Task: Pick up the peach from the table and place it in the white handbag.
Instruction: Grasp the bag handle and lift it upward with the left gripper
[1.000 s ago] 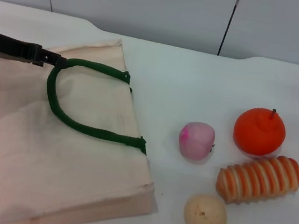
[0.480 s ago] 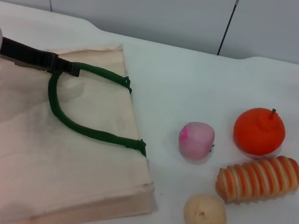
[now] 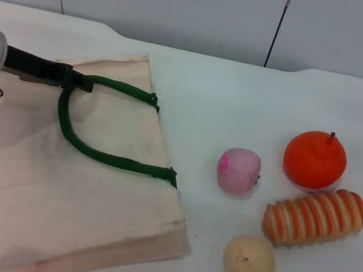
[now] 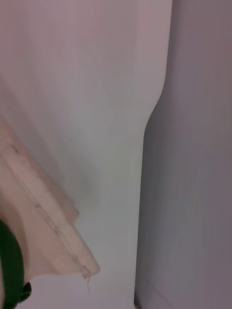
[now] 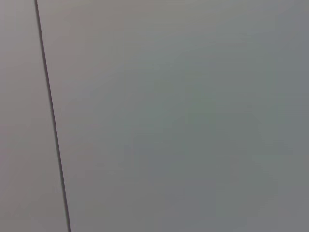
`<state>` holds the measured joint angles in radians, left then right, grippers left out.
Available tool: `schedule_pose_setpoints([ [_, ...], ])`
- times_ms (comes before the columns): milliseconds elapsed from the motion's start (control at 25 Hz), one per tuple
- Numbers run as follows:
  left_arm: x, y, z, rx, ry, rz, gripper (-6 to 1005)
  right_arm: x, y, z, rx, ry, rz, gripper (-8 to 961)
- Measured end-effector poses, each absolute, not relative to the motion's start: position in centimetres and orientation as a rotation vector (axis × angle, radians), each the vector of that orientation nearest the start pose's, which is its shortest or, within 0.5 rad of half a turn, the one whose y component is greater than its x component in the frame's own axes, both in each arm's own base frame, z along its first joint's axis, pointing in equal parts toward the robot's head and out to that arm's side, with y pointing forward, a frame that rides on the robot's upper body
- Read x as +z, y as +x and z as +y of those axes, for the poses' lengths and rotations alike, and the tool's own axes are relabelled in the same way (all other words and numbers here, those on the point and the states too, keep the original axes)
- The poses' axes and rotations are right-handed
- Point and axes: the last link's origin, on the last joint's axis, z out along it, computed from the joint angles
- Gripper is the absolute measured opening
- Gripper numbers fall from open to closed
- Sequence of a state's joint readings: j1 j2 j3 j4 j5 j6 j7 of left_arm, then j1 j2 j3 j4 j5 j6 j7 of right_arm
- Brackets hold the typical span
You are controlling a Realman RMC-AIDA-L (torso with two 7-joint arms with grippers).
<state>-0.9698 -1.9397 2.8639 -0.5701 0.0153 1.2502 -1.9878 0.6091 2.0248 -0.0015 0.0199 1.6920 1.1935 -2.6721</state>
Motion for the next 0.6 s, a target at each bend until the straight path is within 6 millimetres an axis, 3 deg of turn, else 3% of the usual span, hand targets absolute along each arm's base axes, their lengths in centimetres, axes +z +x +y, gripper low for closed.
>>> schedule_pose_setpoints([
  [120,6.46,-29.87,42.08,-0.218,-2.15,-1.459,610,2.24,31.07,37.87,0.886,-1.604,0.616,896],
  [200,6.44,-29.93,42.04,-0.211,-2.151,-1.46,386,2.23,31.07,37.87,0.886,-1.604,0.616,897],
  [440,6.3,-30.02,41.91,-0.189,-2.157,-1.461,169,2.23,31.08,37.87,0.885,-1.604,0.616,897],
  [600,6.37,-29.71,42.15,-0.227,-2.154,-1.454,161,2.23,31.19,37.79,0.883,-1.603,0.619,897],
])
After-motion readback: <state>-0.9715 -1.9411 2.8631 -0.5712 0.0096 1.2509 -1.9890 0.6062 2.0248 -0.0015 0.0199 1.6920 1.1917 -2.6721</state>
